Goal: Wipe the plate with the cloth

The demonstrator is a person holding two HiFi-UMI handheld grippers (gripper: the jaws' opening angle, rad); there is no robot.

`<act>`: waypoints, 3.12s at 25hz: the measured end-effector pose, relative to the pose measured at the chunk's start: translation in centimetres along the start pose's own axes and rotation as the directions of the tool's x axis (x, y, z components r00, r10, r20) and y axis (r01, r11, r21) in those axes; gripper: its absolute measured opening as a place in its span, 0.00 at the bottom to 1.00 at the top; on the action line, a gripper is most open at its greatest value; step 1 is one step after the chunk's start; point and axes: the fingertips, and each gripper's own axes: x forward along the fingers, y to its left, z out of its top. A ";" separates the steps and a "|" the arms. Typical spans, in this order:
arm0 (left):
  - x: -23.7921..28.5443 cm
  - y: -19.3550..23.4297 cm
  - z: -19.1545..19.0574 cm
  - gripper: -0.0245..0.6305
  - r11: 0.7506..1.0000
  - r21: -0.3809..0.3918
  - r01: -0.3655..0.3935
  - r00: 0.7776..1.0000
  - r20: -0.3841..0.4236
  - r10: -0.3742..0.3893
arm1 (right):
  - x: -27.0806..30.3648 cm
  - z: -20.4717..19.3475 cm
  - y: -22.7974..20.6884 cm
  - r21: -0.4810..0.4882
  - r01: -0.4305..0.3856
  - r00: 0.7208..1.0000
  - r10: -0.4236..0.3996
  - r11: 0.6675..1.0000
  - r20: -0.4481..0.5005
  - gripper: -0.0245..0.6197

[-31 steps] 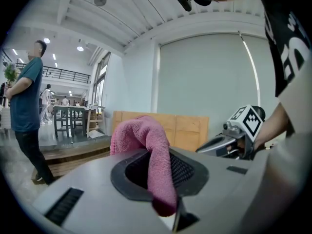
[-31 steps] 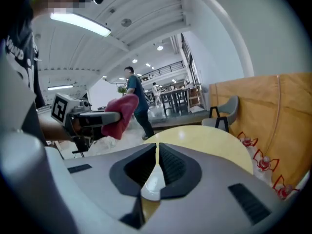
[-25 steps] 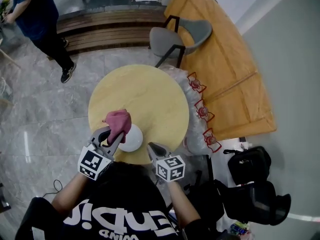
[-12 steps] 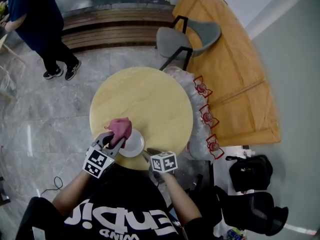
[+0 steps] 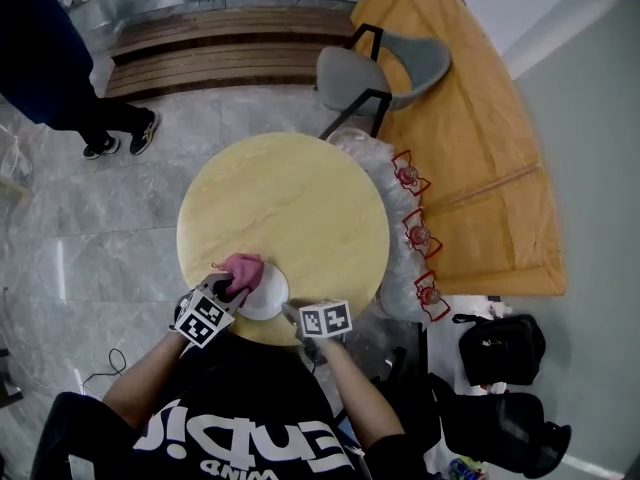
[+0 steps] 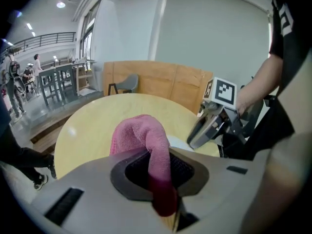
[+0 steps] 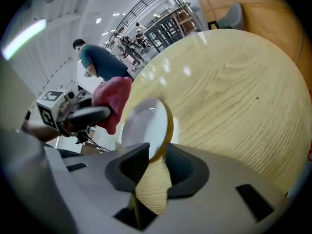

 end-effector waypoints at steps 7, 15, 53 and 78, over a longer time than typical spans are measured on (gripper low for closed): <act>1.6 -0.1 -2.6 0.14 1.000 0.010 0.029 0.996 -0.088 -0.028 | 0.7 0.0 -0.3 0.027 -0.004 1.000 0.004 1.000 -0.018 0.20; 2.6 -1.4 -3.9 0.14 0.996 0.033 0.079 0.988 -0.138 -0.074 | 1.3 0.1 0.0 0.057 -0.013 1.000 0.014 0.998 -0.017 0.17; 6.9 -5.0 -2.8 0.14 0.983 0.085 0.162 0.921 -0.372 -0.119 | 1.5 1.5 -0.6 0.261 0.035 0.996 -0.054 0.965 0.065 0.09; 2.8 -7.2 -7.0 0.14 0.975 0.041 0.218 0.897 -0.403 -0.183 | 1.1 1.9 -0.6 0.269 0.102 0.987 -0.131 0.958 0.093 0.09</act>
